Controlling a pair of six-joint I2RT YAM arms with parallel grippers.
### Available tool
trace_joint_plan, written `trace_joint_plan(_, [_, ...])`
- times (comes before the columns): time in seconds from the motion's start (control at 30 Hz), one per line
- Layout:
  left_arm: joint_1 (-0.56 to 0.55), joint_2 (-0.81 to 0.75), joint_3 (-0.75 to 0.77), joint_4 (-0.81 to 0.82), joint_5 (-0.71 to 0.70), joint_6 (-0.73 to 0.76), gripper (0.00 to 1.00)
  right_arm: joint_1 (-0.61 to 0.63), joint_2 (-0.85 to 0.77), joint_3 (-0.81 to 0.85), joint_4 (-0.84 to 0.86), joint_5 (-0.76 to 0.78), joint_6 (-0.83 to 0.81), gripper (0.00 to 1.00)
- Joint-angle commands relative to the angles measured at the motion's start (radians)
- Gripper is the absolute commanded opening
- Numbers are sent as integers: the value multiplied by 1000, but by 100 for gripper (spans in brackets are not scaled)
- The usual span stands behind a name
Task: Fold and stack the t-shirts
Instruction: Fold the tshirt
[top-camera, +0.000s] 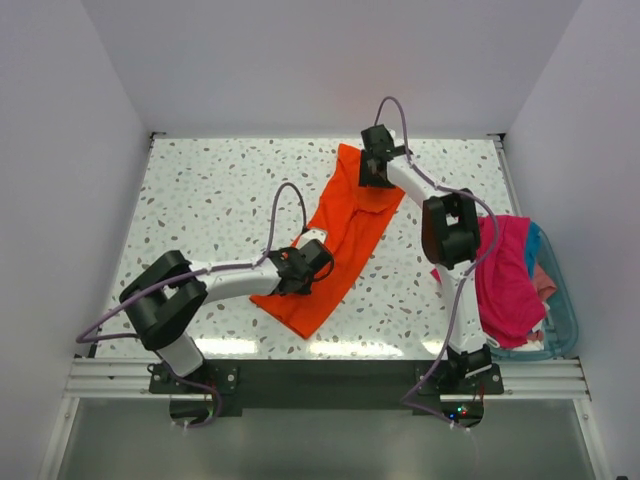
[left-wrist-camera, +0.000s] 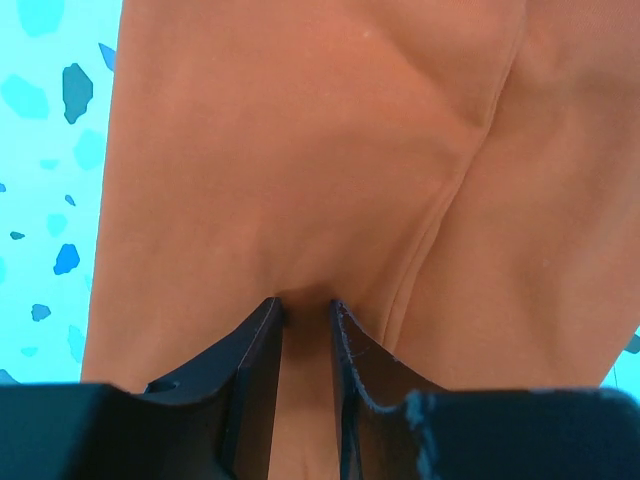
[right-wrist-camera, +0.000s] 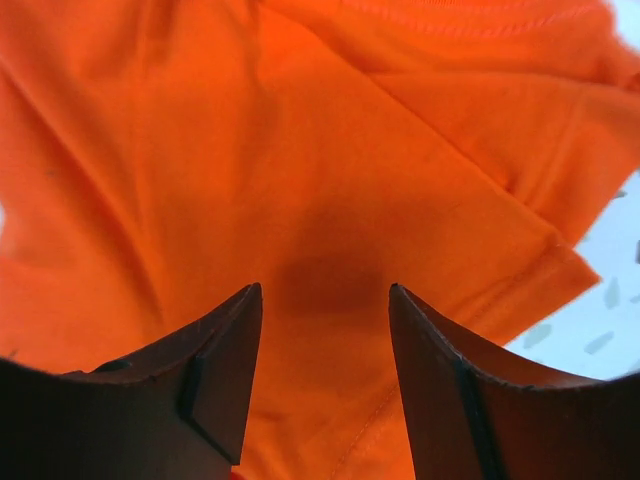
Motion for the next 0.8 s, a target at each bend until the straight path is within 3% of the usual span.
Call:
trace_joint_plan(0.0, [-32,-8,-59,-15,-12,-54,30,-5,42,70,-35,-9,-4,57])
trace_joint_plan(0.27, [-116,-60,-131,81,125,-196,32,-1,215,269,-112,-110,-114,60])
trace_joint_plan(0.47, [-170,-88,-142,138,165,-291,37,4,266,353,-72,-161,-234,72])
trace_joint_plan(0.6, [-172,-76,-118,150,159,-299,40,18,320,481,-66,-178,-335,80])
trace_joint_plan(0.77, [-172,-62,-56,169,159,-284,48,44,332,501,-9,-161,-407,88])
